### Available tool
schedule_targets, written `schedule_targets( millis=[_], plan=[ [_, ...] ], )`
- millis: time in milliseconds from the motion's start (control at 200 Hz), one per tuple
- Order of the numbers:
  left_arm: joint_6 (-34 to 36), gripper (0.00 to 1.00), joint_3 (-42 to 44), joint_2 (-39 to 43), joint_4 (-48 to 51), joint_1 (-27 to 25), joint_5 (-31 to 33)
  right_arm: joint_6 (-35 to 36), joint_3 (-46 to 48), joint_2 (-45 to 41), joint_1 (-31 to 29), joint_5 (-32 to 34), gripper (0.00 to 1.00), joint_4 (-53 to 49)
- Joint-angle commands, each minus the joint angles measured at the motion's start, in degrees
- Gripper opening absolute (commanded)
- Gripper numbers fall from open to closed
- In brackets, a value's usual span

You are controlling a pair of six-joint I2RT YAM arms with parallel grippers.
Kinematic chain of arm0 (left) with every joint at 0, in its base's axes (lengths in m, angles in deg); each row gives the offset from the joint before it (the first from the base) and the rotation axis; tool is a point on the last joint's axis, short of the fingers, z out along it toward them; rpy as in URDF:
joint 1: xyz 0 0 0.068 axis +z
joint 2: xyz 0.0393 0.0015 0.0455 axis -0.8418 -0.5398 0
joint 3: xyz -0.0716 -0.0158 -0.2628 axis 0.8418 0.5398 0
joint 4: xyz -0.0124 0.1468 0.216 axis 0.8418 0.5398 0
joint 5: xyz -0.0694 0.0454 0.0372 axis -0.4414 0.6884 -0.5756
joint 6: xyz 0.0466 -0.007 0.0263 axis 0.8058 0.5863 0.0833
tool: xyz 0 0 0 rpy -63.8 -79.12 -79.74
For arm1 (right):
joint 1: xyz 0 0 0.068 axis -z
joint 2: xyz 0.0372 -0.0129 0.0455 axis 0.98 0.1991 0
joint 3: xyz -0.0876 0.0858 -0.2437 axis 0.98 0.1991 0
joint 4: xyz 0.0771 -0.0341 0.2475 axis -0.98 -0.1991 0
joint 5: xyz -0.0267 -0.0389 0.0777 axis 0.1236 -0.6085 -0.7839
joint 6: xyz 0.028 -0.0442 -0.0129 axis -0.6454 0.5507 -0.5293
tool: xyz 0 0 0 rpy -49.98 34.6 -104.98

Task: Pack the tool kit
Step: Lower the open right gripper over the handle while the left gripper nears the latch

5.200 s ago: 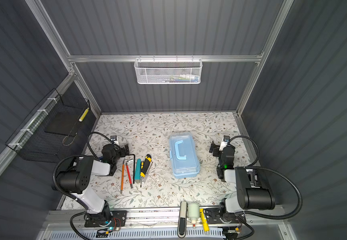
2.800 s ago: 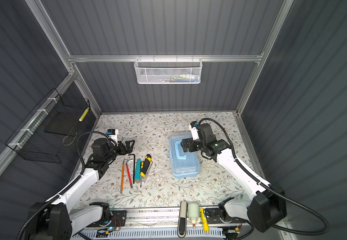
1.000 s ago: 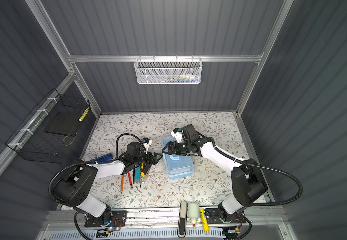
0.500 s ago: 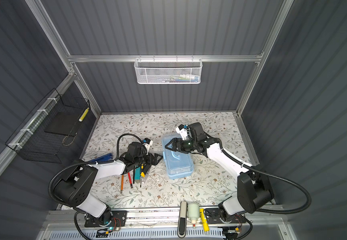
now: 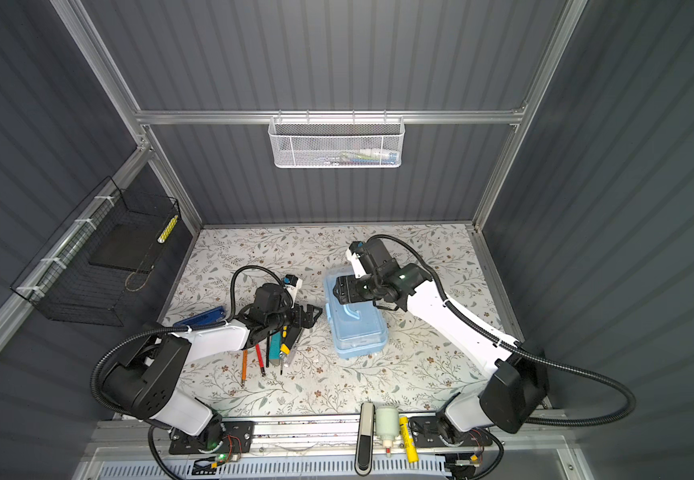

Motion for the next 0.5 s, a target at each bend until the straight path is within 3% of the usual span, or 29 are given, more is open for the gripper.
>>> schedule_targets(
  millis=[0,165,330,495],
  plan=[
    [-0.7,0.99,1.9,3.2,-0.7,-0.2,3.8,2.4,-3.2,4.1,-3.4,13.7,0.77,-8.5],
    [-0.4,1.00,2.9,6.7,0.3,-0.2,7.8,3.5,-8.1,9.7,-6.9,19.8,0.77,-12.5],
    [3.9,0.99,2.8,9.7,3.0,-0.3,10.9,3.6,-9.9,11.9,-7.7,21.5,0.76,-13.7],
    [2.3,0.99,-0.3,8.4,9.2,-0.2,11.8,3.4,-11.8,14.2,-8.7,23.6,0.73,-15.3]
  ],
)
